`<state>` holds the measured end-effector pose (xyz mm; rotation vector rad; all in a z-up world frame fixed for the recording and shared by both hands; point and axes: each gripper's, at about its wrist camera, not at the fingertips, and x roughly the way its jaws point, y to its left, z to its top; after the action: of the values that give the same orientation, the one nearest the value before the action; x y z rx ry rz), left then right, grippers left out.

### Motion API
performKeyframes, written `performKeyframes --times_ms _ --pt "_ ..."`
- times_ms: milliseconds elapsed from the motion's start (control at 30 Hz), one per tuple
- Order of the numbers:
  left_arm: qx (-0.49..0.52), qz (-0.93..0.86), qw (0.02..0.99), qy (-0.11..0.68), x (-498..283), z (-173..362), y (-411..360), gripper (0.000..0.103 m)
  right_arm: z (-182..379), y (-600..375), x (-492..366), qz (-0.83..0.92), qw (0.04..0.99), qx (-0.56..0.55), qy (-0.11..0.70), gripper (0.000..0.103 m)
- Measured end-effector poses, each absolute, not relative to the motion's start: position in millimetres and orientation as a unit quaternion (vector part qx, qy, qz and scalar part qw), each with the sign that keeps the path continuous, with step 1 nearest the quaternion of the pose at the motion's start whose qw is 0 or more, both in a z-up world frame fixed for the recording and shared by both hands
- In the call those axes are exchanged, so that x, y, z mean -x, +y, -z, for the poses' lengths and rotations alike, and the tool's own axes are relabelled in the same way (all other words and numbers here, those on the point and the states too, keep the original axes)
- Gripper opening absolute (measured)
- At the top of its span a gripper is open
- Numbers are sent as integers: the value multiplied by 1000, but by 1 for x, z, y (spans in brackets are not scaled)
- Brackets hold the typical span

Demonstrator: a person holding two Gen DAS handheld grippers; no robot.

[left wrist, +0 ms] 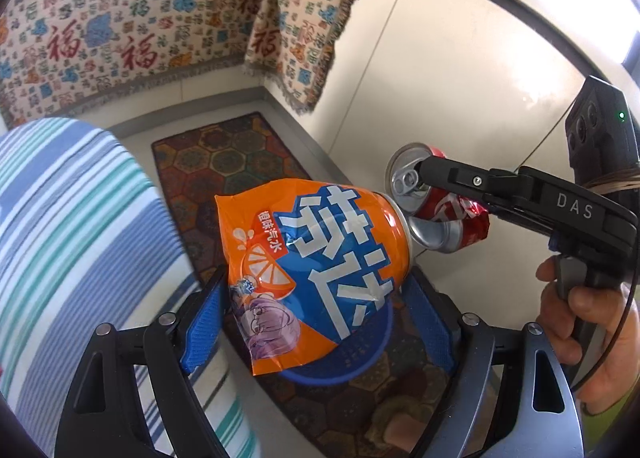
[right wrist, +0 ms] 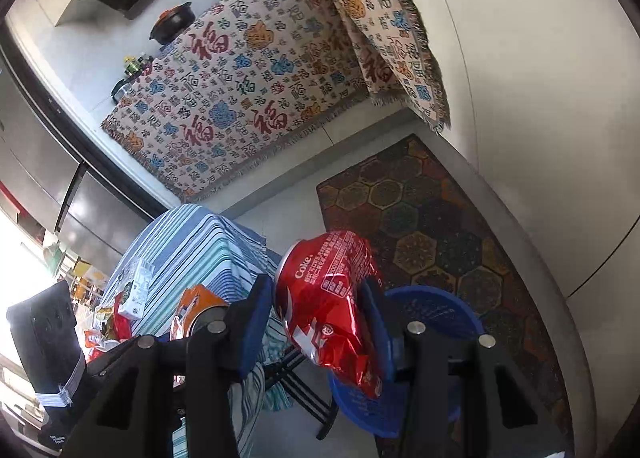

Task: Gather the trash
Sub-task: 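Carry both cans over the blue wastebasket and open both tools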

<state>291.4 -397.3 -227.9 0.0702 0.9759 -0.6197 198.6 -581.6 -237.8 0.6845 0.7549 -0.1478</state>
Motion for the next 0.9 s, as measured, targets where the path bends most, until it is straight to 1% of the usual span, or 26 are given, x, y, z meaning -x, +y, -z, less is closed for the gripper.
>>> performKeyframes --times_ms 267,500,533,567,600,767,900 --pt "-65 299 826 474 -299 264 -437 85 272 -613 -201 76 850 -371 366 47" --pt "-80 300 820 480 -303 287 -450 88 294 -621 -207 76 833 -398 376 48" --pt "-83 299 821 480 -304 290 -452 90 297 -622 -207 77 831 -401 378 55" --pt "-86 299 822 478 -305 293 -453 97 300 -624 -207 77 828 -408 377 61" --pt "-86 298 824 473 -304 295 -454 100 302 -626 -205 80 825 -415 375 71" --pt "-91 291 830 467 -301 291 -453 100 291 -637 -193 120 834 -402 359 72" --pt "-70 282 849 442 -288 265 -434 100 268 -633 -186 143 858 -354 342 72"
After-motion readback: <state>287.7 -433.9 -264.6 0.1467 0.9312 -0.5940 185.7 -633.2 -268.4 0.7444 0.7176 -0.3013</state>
